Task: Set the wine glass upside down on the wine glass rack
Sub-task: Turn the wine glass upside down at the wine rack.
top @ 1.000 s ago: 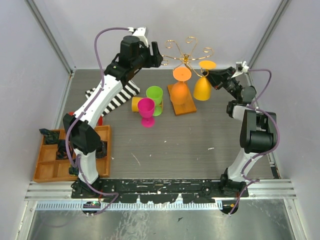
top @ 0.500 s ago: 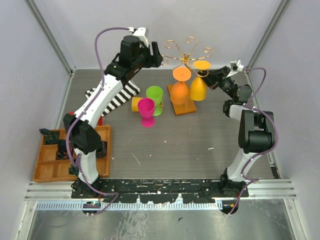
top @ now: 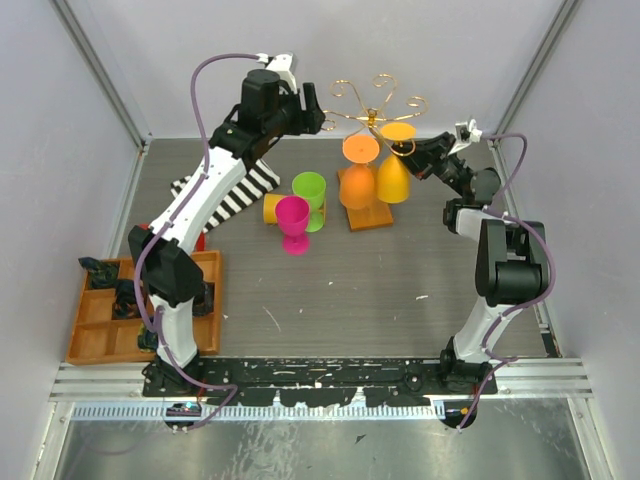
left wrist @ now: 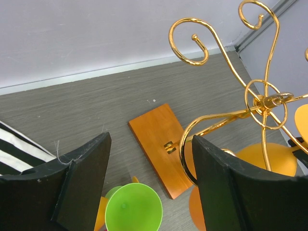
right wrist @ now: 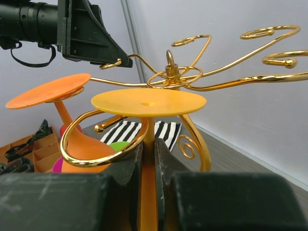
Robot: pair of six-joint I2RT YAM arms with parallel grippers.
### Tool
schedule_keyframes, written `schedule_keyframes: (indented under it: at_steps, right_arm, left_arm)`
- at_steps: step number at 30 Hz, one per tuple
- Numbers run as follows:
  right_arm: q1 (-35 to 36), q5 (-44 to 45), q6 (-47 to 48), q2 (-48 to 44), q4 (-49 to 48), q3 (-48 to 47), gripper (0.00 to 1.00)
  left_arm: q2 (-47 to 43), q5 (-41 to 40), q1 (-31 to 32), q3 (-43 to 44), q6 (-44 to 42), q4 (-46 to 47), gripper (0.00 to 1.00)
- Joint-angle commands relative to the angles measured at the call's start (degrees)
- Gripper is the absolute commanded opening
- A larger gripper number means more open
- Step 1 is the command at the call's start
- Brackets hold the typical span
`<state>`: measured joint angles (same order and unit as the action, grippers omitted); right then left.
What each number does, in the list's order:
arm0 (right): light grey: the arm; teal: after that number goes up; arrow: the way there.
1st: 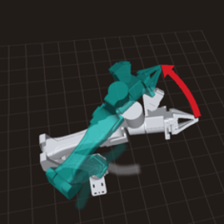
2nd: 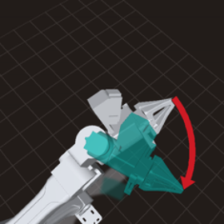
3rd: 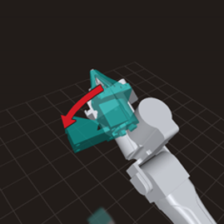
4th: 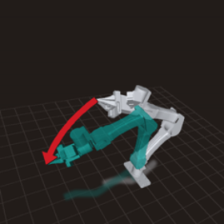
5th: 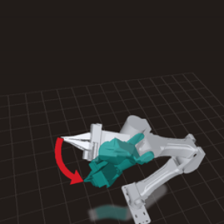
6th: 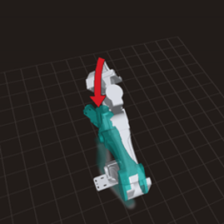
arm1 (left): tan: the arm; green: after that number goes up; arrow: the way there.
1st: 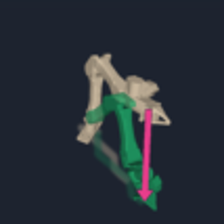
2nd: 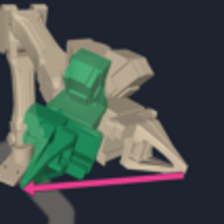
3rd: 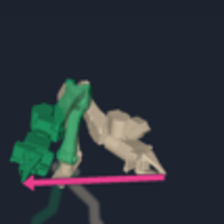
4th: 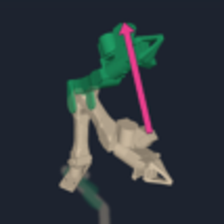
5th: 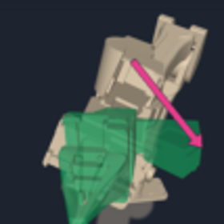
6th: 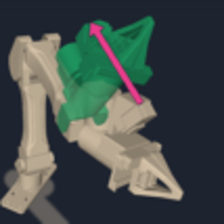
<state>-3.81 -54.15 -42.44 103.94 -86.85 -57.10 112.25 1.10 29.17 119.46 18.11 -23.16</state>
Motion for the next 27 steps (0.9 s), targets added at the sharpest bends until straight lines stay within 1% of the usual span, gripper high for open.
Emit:
schedule_keyframes:
  at_steps: [1,16,27]
  right_arm:
    - [1.6,-2.5,-0.3,-0.5,-10.3,-2.2,0.01]
    - [1.7,-3.3,-0.2,-3.5,-10.3,0.0,0.01]
    - [0.6,-1.0,-0.3,-6.4,-10.3,2.7,0.01]
  left_arm:
    - [1.3,3.2,0.5,2.0,0.3,-0.5,0.76]
    - [1.9,3.1,0.5,2.9,0.3,-1.3,0.75]
    - [1.9,2.6,0.6,3.0,0.0,-1.5,0.75]
